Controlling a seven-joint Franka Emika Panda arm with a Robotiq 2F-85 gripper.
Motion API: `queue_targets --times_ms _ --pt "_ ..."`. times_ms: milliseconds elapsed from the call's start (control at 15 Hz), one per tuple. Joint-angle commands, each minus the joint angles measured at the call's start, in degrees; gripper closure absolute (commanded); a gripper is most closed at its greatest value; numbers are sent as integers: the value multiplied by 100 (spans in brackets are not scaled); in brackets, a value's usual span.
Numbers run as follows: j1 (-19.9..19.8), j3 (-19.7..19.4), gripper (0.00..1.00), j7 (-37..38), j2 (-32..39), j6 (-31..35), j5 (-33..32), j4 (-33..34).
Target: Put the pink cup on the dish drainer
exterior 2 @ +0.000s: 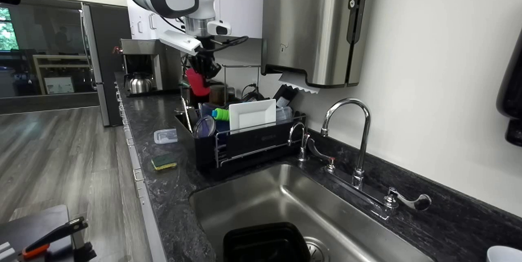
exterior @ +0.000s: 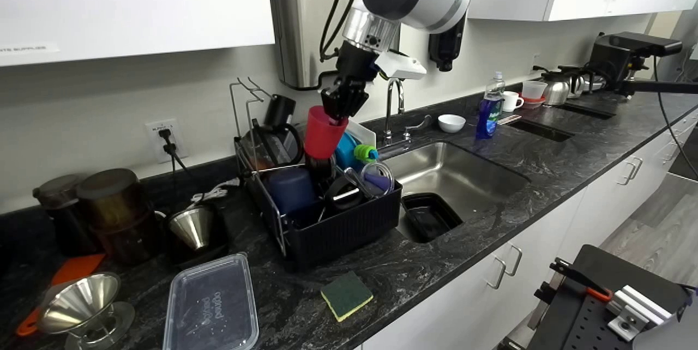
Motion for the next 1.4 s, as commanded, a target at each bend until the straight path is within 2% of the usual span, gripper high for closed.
queue_targets --times_ms 0,533,1333 --pt "-8 -22 99 -96 57 342 -254 -152" --pt "-71 -88 99 -104 279 826 -822 -439" --pt "-128 -158 99 -102 296 1010 -1081 -639"
